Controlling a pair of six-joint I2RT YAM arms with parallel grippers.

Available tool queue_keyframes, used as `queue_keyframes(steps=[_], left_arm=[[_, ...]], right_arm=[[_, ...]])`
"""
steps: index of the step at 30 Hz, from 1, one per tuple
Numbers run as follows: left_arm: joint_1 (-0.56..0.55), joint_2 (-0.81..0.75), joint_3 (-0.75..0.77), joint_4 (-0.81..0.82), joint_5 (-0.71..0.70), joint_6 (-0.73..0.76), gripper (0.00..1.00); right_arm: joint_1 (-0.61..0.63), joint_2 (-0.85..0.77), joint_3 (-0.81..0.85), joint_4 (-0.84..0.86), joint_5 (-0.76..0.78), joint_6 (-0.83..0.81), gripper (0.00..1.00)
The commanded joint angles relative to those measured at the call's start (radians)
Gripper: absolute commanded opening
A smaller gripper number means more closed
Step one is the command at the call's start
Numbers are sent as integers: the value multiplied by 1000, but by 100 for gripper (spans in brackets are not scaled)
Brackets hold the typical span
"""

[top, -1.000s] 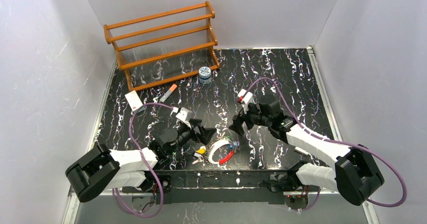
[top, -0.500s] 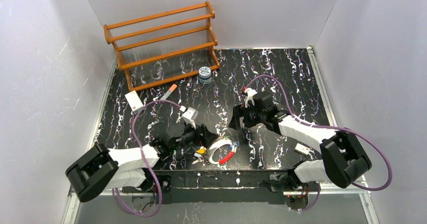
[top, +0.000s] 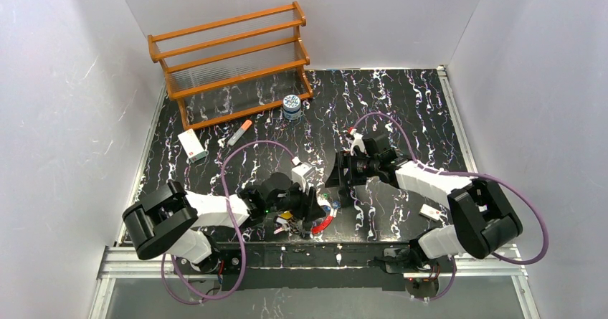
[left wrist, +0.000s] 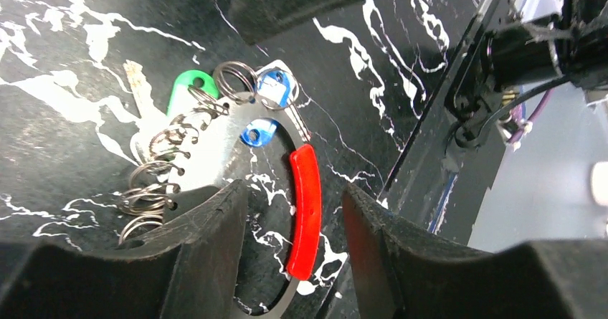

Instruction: Put the keys on the keyring

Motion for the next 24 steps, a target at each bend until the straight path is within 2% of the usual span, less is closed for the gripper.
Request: queue_keyframes(steps=[1, 9, 14, 21, 24], left_arm=[[-26, 16, 51, -148, -4, 43, 47], [-30, -12, 53, -381, -171, 48, 27], [-30, -1, 76, -481, -264, 58, 20], [-30, 62, 176, -695, -411, 164, 14], [-28, 70, 206, -733, -460, 211, 11]], right_arm=[[-21, 24, -11, 19, -81, 38, 75], [-25, 71, 13, -11, -127, 11, 70], [-25, 94, 18, -30, -170, -6, 69], [-25, 118, -7, 18, -277, 20, 67], [-25, 127, -4, 46, -287, 27, 66]])
